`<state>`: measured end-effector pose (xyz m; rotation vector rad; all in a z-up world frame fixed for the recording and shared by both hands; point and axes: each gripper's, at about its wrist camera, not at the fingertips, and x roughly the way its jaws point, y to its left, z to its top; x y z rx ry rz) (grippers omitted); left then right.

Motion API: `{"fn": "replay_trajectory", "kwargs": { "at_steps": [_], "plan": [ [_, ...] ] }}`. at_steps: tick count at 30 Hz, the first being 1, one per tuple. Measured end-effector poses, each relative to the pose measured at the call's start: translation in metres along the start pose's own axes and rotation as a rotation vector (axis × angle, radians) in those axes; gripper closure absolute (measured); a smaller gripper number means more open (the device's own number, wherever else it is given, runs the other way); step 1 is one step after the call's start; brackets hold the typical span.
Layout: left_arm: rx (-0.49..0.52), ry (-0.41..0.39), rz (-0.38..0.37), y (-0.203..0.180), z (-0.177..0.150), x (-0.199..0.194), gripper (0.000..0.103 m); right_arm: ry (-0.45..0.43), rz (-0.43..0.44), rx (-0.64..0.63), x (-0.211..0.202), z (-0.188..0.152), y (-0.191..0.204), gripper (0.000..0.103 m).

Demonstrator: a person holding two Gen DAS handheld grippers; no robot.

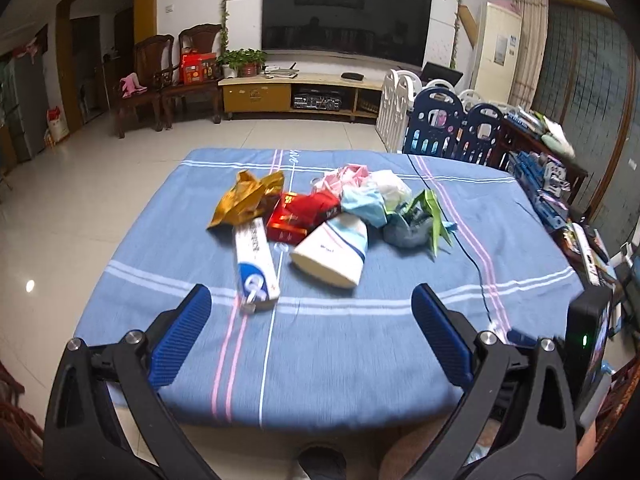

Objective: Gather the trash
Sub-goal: 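Move the right tool to the white tissue on the tablecloth, then grasp the white tissue with the right tool while the left tool grasps the blue mask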

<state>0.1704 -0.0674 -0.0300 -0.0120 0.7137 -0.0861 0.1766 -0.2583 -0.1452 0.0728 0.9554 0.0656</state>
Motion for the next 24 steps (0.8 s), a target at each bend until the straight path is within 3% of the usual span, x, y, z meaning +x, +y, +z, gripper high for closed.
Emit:
{"fn": "replay_trajectory", "kwargs": {
  "at_steps": [1, 3, 6, 11, 15, 20, 21, 22, 23, 24],
  "plan": [
    [0.013, 0.006, -0.006, -0.005, 0.008, 0.015, 0.003, 0.009, 0.006, 0.003, 0.005, 0.000, -0.001, 0.033],
    [0.040, 0.014, -0.011, -0.013, 0.019, 0.037, 0.003, 0.024, 0.009, 0.006, 0.013, 0.000, -0.004, 0.051],
    [0.075, 0.012, -0.022, -0.025, 0.033, 0.062, 0.004, 0.024, 0.010, 0.014, 0.016, 0.000, -0.007, 0.067],
    [0.185, -0.064, -0.020, -0.057, 0.054, 0.098, 0.004, -0.036, 0.062, 0.069, -0.005, 0.007, -0.017, 0.073],
    [0.269, -0.055, 0.012, -0.076, 0.059, 0.132, 0.006, -0.060, 0.105, 0.074, -0.017, 0.011, -0.016, 0.073],
    [0.338, 0.065, 0.047, -0.091, 0.058, 0.192, 0.047, -0.054, 0.142, 0.086, -0.019, 0.011, -0.018, 0.073],
    [0.341, 0.078, 0.057, -0.091, 0.058, 0.200, 0.051, -0.053, 0.148, 0.085, -0.019, 0.011, -0.019, 0.073],
    [0.343, 0.085, 0.056, -0.091, 0.057, 0.205, 0.077, -0.054, 0.151, 0.082, -0.020, 0.011, -0.019, 0.073],
    [0.345, 0.094, 0.037, -0.091, 0.057, 0.208, 0.095, -0.055, 0.152, 0.079, -0.021, 0.011, -0.019, 0.073],
    [0.341, 0.091, 0.038, -0.090, 0.057, 0.208, 0.095, -0.057, 0.154, 0.076, -0.023, 0.010, -0.019, 0.073]
  ]
}}
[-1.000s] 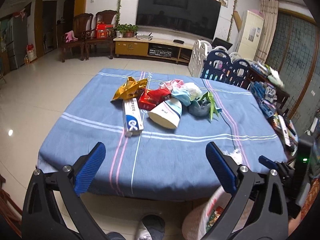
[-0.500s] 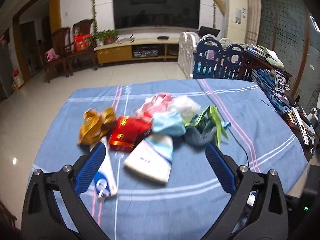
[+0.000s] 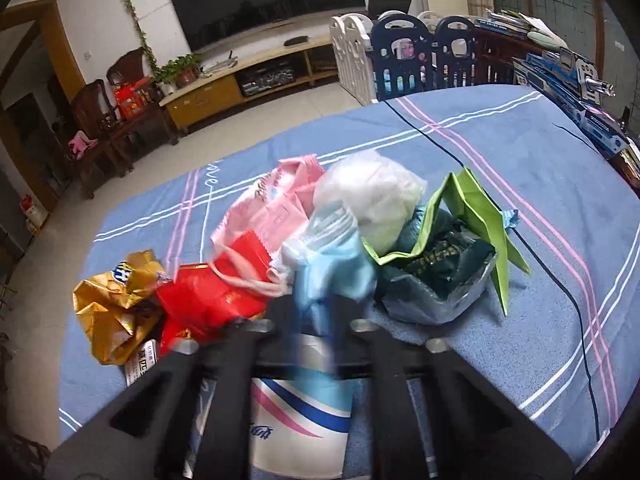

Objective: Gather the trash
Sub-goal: 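Grasp the white tissue with the right tool while the left tool grasps the blue mask, then carry the tissue and blue mask over the bin and release both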

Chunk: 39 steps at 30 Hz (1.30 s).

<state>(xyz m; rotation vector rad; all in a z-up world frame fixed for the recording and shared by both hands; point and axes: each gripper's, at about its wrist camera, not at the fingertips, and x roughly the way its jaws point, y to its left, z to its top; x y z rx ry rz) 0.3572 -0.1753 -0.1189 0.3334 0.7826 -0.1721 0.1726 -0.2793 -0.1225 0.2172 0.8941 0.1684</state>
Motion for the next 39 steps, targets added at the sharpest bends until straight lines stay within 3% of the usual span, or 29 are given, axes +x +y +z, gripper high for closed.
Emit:
{"fn": "replay_trajectory", "kwargs": {
  "at_steps": [3, 8, 12, 19, 23, 27, 36, 39],
  "plan": [
    [-0.045, -0.056, -0.015, 0.012, -0.001, -0.025, 0.095, -0.012, 0.011, 0.005, -0.004, 0.001, 0.000, 0.073],
    [-0.120, -0.209, -0.092, 0.040, -0.001, -0.113, 0.095, -0.059, 0.044, -0.014, -0.022, 0.006, 0.008, 0.073],
    [-0.226, -0.277, -0.165, 0.061, -0.032, -0.192, 0.095, -0.116, 0.061, -0.052, -0.043, 0.006, 0.018, 0.073],
    [-0.171, -0.261, -0.049, 0.045, -0.129, -0.270, 0.095, -0.195, 0.064, -0.130, -0.082, 0.000, 0.043, 0.073],
    [-0.173, -0.277, -0.016, 0.051, -0.162, -0.310, 0.095, -0.276, 0.065, -0.200, -0.112, -0.009, 0.060, 0.073],
    [-0.219, -0.283, -0.014, 0.065, -0.182, -0.328, 0.094, -0.329, 0.062, -0.238, -0.133, -0.018, 0.067, 0.073],
    [-0.282, -0.273, 0.008, 0.077, -0.178, -0.319, 0.092, -0.339, 0.075, -0.204, -0.141, -0.025, 0.056, 0.073],
    [-0.263, -0.274, 0.021, 0.075, -0.176, -0.319, 0.091, -0.338, 0.079, -0.209, -0.140, -0.024, 0.057, 0.073]
  ]
}}
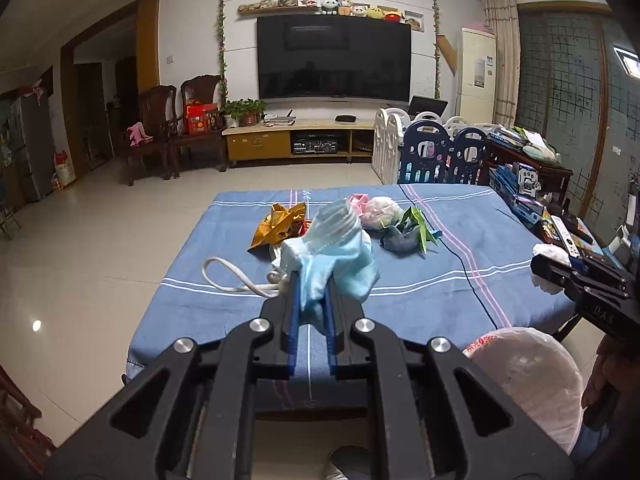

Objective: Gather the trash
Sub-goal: 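Carry the tissue and blue mask over the bin and release both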

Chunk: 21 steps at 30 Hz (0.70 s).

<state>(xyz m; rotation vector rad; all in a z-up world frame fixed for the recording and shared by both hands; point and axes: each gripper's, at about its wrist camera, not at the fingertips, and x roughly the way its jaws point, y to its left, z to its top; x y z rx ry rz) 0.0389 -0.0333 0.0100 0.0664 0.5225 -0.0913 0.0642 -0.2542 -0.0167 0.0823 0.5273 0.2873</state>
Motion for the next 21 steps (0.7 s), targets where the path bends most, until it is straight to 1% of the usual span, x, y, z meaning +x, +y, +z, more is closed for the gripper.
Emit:
{"fn": "replay_trajectory", "kwargs": {
  "at_steps": [9, 21],
  "plan": [
    [0.022, 0.011, 0.003, -0.0051, 0.0018, 0.0052, 0.089, 0.003, 0.009, 0.007, -0.0007, 0.0000, 0.0014, 0.073],
    [0.020, 0.017, 0.000, -0.0037, 0.0035, 0.0059, 0.088, 0.006, 0.009, 0.004, -0.0003, -0.0003, 0.0010, 0.073]
  ]
}}
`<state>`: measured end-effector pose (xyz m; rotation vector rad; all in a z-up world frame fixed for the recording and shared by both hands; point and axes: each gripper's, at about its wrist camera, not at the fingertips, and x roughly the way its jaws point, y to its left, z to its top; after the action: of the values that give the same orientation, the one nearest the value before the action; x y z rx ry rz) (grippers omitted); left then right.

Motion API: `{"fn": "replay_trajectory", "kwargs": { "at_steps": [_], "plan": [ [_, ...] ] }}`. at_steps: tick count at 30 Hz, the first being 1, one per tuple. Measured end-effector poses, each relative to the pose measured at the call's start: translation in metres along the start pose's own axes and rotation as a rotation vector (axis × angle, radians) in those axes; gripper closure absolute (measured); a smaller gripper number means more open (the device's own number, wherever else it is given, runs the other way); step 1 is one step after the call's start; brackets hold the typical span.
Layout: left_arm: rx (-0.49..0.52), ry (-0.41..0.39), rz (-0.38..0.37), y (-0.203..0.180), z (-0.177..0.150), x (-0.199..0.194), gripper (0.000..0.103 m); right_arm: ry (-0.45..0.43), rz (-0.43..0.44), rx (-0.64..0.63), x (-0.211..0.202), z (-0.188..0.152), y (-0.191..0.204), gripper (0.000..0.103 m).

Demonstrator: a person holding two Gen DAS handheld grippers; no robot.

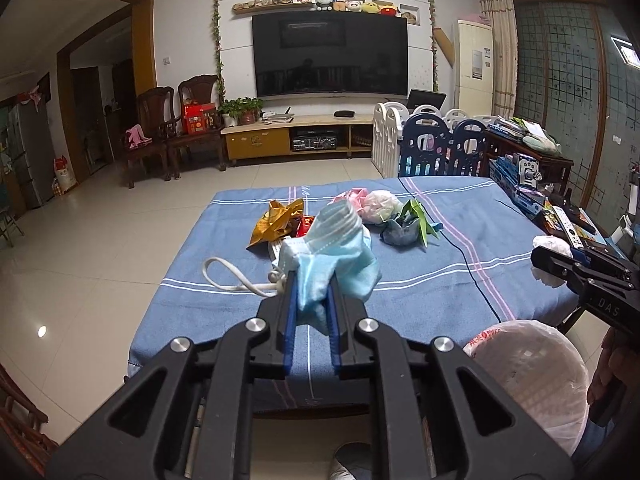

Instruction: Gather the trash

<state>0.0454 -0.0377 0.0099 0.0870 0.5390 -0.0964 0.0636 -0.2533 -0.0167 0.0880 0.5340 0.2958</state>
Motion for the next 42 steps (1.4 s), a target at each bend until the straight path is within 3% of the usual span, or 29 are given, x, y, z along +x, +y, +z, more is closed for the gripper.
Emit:
{"fn": "replay_trajectory", "kwargs": {
  "at_steps": [7, 10, 14, 18, 24, 27, 28, 29, 30, 32, 36, 42],
  "plan": [
    [0.014, 0.017, -0.033, -0.004, -0.002, 0.003, 0.088, 0.021, 0.017, -0.009, 0.003, -0.001, 0.002, 0.073],
    [0.053, 0.029, -0.143, -0.017, -0.006, 0.003, 0.088, 0.063, 0.066, -0.024, 0.002, 0.004, 0.003, 0.072],
    [0.201, 0.060, -0.292, -0.056, -0.018, 0.001, 0.088, 0.168, 0.150, -0.076, 0.001, 0.001, -0.005, 0.072],
    [0.330, 0.098, -0.394, -0.096, -0.038, 0.001, 0.088, 0.240, 0.187, -0.040, -0.008, -0.006, -0.037, 0.072],
    [0.469, 0.185, -0.529, -0.141, -0.069, 0.003, 0.088, 0.276, 0.250, -0.004, -0.029, -0.027, -0.068, 0.072],
    [0.492, 0.195, -0.562, -0.150, -0.076, 0.002, 0.077, 0.288, 0.276, 0.001, -0.032, -0.039, -0.070, 0.063],
    [0.497, 0.174, -0.545, -0.153, -0.077, 0.001, 0.053, 0.287, 0.284, 0.005, -0.031, -0.040, -0.070, 0.058],
    [0.492, 0.142, -0.513, -0.151, -0.074, -0.001, 0.015, 0.275, 0.278, 0.009, -0.030, -0.041, -0.070, 0.044],
    [0.480, 0.112, -0.486, -0.148, -0.071, -0.004, 0.004, 0.266, 0.267, 0.017, -0.029, -0.041, -0.072, 0.037],
    [0.430, 0.023, -0.427, -0.136, -0.060, -0.010, 0.002, 0.238, 0.277, 0.049, -0.030, -0.038, -0.076, 0.036],
    [0.282, -0.023, -0.295, -0.101, -0.039, -0.003, 0.002, 0.136, 0.261, 0.087, -0.041, -0.031, -0.080, 0.030],
    [0.019, -0.103, -0.016, -0.039, -0.012, 0.002, 0.002, 0.018, 0.190, -0.017, -0.049, -0.024, -0.053, 0.028]
  ]
}}
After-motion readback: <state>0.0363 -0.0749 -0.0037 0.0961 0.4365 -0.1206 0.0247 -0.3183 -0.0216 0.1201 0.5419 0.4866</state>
